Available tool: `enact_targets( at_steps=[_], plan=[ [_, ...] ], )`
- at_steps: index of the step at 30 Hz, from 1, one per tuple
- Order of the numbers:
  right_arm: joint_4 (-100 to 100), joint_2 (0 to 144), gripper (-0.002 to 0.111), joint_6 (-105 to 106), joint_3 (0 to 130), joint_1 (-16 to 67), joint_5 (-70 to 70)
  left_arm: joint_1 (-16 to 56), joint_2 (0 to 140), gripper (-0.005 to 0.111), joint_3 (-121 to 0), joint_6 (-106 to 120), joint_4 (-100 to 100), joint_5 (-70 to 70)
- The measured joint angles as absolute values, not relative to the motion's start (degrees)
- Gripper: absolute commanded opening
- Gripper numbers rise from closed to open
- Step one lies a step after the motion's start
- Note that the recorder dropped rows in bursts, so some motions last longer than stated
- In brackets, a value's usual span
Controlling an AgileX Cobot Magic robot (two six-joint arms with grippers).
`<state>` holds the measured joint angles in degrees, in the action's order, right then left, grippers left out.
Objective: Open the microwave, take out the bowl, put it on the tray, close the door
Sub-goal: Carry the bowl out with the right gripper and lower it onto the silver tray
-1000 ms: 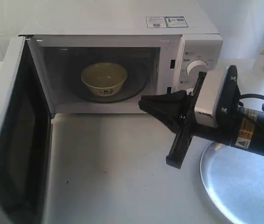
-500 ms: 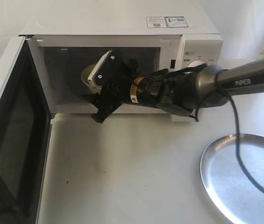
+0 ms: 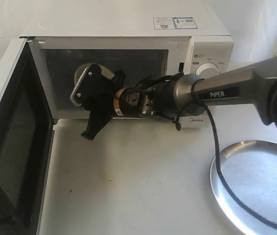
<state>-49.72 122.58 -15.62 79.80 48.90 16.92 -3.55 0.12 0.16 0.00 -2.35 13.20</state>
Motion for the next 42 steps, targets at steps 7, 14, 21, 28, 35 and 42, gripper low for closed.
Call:
enact_targets(
  at_steps=[7, 14, 21, 28, 35, 42],
  plan=[
    [-52.46, 114.59, 0.000, -19.09, 71.97, 56.89, -4.05, -3.55, 0.12, 0.000, 0.16, 0.00, -2.35, 13.20],
    [-46.79, 101.92, 0.000, -20.38, 60.45, 60.63, -30.71, -3.55, 0.12, 0.000, 0.16, 0.00, -2.35, 13.20],
    [-46.86, 91.27, 0.000, -30.67, 49.64, 60.63, -52.84, -3.55, 0.12, 0.000, 0.16, 0.00, -2.35, 13.20],
    [-53.98, 90.45, 0.000, -44.52, 39.00, 56.84, -51.11, -3.55, 0.12, 0.000, 0.16, 0.00, -2.35, 13.20],
    [-66.41, 91.51, 0.001, -65.39, 32.60, 51.89, -49.28, -3.55, 0.12, 0.000, 0.16, 0.00, -2.35, 13.20],
    [-73.91, 91.51, 0.018, -69.04, 31.12, 51.67, -45.93, -3.55, 0.12, 0.000, 0.16, 0.00, -2.35, 13.20]
  ],
)
